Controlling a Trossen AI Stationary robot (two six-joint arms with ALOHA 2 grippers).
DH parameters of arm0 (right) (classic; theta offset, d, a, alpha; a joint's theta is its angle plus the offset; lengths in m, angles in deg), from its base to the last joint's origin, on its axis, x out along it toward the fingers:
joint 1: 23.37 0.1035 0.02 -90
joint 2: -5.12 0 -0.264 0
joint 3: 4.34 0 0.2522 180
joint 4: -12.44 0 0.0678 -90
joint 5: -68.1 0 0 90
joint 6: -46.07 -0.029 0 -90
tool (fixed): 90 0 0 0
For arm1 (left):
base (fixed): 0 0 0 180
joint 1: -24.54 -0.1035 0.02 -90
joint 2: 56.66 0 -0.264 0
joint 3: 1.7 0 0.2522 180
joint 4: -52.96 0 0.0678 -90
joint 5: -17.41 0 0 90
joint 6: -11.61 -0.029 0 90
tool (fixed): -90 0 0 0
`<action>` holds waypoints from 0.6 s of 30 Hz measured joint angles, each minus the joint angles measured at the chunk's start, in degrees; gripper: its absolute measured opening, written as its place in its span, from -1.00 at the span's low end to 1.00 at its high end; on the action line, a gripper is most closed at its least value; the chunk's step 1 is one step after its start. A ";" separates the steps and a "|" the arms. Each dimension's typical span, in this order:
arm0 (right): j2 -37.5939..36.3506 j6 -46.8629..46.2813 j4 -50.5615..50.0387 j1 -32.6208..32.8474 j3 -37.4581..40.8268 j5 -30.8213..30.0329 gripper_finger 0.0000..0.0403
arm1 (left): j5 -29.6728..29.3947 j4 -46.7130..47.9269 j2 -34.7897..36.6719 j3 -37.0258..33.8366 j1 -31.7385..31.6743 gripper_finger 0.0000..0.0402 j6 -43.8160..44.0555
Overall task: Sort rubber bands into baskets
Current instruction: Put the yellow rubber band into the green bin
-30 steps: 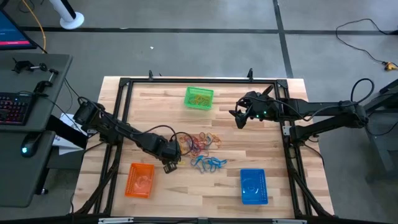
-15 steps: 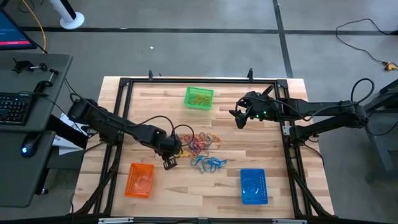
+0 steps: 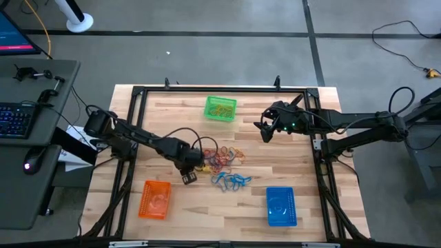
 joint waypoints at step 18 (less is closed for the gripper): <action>0.02 0.00 -1.53 0.02 0.00 -0.08 0.32 | 3.64 -0.60 -5.45 0.31 -0.96 -0.56 -10.48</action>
